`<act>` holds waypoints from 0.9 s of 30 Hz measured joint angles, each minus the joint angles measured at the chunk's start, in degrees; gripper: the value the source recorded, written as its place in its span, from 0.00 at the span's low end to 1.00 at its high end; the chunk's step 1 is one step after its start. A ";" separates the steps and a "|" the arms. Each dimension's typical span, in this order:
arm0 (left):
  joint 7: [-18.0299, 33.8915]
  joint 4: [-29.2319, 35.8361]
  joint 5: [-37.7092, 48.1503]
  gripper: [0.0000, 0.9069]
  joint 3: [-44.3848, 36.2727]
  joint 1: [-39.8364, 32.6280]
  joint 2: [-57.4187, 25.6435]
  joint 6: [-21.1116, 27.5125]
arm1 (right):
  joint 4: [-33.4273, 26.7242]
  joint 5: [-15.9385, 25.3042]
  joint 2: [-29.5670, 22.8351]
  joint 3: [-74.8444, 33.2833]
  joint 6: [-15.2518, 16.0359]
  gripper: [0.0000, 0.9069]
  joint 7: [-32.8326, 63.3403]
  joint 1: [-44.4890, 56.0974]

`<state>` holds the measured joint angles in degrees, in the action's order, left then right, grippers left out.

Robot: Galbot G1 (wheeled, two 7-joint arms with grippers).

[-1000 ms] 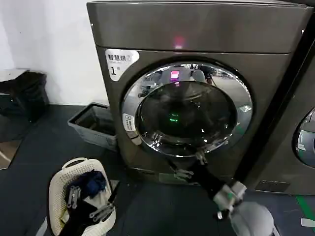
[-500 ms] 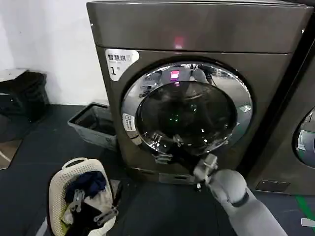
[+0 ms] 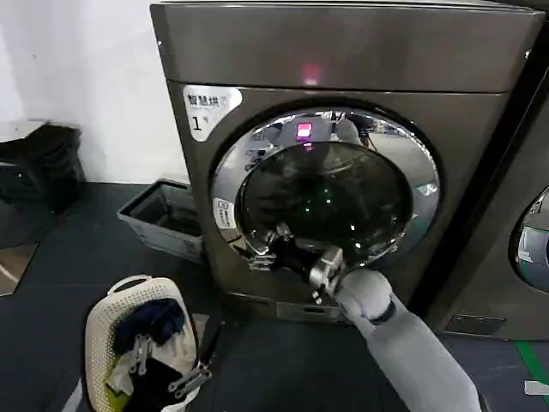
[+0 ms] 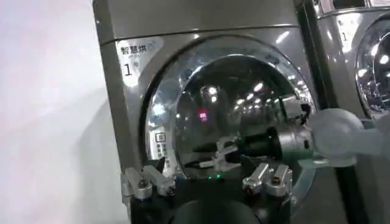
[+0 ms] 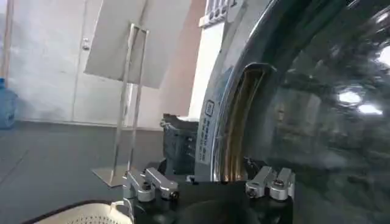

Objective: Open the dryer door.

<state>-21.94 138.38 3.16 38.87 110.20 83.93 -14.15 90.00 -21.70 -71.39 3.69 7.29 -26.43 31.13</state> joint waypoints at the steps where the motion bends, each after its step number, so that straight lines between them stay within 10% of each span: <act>1: 0.00 0.06 -0.01 1.00 0.00 0.01 0.04 0.00 | -0.49 0.01 -0.46 0.20 0.00 1.00 -0.04 -0.45; 27: 3.15 -6.90 12.89 1.00 9.97 -7.74 -3.95 11.59 | 4.04 -3.48 4.26 -2.53 2.85 1.00 -18.50 2.45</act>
<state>-18.79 131.48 16.05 48.85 102.46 79.98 -2.56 94.04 -25.18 -67.13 1.17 10.14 -44.93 33.58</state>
